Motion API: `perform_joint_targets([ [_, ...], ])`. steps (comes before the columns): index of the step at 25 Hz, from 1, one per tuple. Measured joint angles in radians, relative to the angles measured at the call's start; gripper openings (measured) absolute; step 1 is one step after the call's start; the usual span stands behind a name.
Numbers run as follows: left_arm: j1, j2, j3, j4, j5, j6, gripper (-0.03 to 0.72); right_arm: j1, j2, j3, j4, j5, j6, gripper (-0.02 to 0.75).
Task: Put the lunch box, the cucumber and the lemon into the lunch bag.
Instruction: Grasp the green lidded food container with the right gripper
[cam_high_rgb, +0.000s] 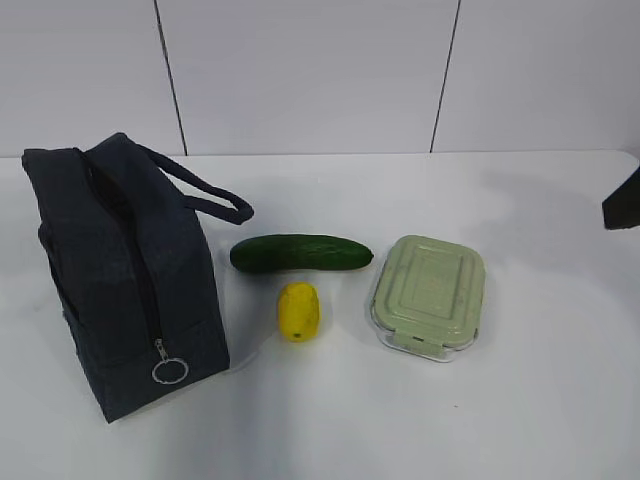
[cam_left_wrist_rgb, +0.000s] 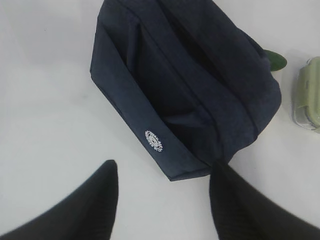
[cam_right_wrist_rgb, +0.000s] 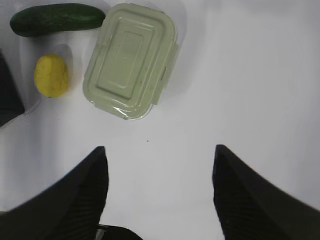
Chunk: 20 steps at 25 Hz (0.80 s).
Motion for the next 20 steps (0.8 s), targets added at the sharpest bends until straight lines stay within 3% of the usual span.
perform_joint_targets([
  [8, 0.000, 0.000, 0.000, -0.005, -0.007, 0.000, 0.424, 0.000, 0.104, 0.000, 0.136, -0.019, 0.000, 0.522],
  [20, 0.000, 0.000, 0.000, -0.018, -0.014, 0.000, 0.424, 0.000, 0.202, 0.000, 0.222, -0.094, -0.048, 0.549],
])
